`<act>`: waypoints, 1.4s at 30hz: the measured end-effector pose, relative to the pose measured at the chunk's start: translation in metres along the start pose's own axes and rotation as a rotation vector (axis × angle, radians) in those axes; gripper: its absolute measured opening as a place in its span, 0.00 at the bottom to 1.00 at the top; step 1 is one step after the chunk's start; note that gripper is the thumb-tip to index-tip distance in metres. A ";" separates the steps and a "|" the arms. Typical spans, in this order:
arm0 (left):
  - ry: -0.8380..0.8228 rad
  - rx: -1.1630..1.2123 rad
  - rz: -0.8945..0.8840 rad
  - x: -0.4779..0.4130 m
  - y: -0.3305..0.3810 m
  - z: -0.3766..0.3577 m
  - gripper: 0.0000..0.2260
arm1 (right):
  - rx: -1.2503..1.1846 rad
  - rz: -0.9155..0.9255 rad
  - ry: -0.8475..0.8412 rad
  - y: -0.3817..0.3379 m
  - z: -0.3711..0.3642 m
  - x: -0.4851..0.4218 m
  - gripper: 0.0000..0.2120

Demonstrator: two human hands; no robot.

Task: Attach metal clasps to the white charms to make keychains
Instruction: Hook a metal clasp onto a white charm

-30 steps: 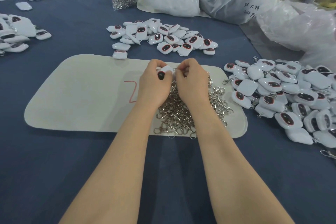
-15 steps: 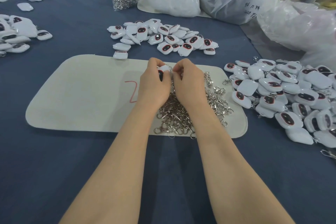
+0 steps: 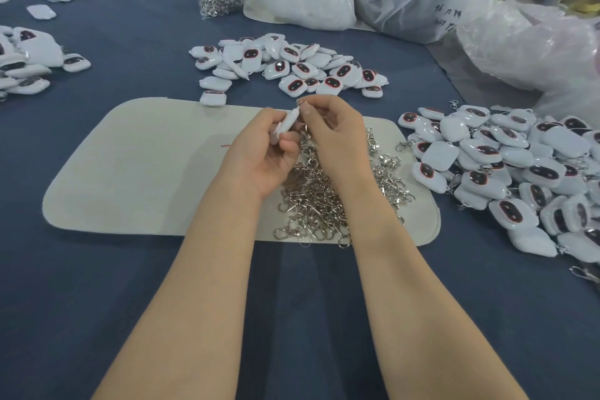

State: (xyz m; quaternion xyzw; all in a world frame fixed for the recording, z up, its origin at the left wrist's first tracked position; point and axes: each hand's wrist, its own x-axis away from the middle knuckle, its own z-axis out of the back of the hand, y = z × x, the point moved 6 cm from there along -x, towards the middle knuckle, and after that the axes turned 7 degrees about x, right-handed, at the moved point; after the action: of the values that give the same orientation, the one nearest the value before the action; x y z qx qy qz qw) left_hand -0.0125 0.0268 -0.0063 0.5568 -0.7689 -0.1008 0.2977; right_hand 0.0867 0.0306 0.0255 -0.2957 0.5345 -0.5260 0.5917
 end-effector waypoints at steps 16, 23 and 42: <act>0.150 -0.115 -0.192 0.002 0.007 0.008 0.05 | 0.025 -0.052 0.039 0.000 0.001 0.001 0.04; 0.194 -0.461 -0.354 0.000 0.014 0.009 0.04 | 0.046 -0.100 -0.089 0.006 0.001 0.000 0.03; 0.175 -0.681 -0.547 0.004 0.025 0.006 0.02 | 0.398 0.033 -0.272 -0.001 0.007 -0.005 0.06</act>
State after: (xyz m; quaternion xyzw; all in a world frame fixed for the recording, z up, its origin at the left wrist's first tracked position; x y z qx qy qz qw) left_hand -0.0372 0.0309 0.0027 0.6162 -0.4884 -0.3759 0.4904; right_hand 0.0941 0.0332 0.0295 -0.2324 0.3406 -0.5666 0.7134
